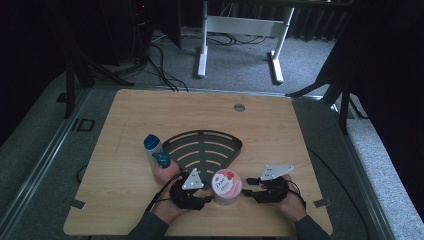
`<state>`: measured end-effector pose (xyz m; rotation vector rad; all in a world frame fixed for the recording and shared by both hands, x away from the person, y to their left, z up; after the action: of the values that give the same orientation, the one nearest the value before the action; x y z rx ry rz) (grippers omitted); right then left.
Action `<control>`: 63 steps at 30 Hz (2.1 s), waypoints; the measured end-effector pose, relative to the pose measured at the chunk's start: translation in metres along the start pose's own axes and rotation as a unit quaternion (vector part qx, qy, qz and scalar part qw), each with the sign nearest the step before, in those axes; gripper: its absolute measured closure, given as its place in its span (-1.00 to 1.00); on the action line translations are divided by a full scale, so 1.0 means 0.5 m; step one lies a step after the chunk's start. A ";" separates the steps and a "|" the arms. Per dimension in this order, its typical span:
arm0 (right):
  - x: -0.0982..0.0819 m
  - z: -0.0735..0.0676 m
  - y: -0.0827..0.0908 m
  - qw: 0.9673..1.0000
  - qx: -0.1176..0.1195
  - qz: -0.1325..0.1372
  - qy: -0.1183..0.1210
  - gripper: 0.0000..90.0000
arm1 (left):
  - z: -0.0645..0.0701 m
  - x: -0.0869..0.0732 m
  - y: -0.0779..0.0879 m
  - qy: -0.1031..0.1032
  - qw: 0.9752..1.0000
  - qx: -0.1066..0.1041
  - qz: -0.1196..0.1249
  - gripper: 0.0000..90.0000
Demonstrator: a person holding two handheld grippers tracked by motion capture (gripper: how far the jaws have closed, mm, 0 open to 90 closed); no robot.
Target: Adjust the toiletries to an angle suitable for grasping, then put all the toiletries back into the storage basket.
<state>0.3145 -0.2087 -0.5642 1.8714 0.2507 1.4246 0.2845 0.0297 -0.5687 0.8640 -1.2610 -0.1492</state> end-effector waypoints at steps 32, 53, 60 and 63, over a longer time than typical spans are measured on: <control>0.012 -0.030 -0.020 0.996 0.064 0.001 0.057 -0.25 | 0.008 0.019 -0.027 -0.032 0.999 -0.024 0.011 -0.47; 0.023 -0.035 -0.028 0.995 0.048 -0.006 0.091 -0.46 | 0.012 0.025 -0.034 -0.052 0.999 -0.014 0.009 -0.60; 0.025 -0.035 -0.032 0.994 0.050 -0.006 0.094 -0.54 | 0.014 0.027 -0.037 -0.065 0.998 -0.006 0.003 -0.62; 0.029 -0.039 -0.034 0.994 0.042 -0.010 0.101 -0.56 | 0.014 0.027 -0.037 -0.065 0.998 -0.005 0.002 -0.61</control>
<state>0.3072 -0.1802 -0.5628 1.7870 0.4329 1.6141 0.2894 0.0066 -0.5699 0.8538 -1.3812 -0.2108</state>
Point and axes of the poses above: each handheld gripper's, and its own axes: y roughly backward along the jaws, x roughly out of its top, z roughly to its right, the point moved 5 cm from there along -y, roughly forward along the jaws
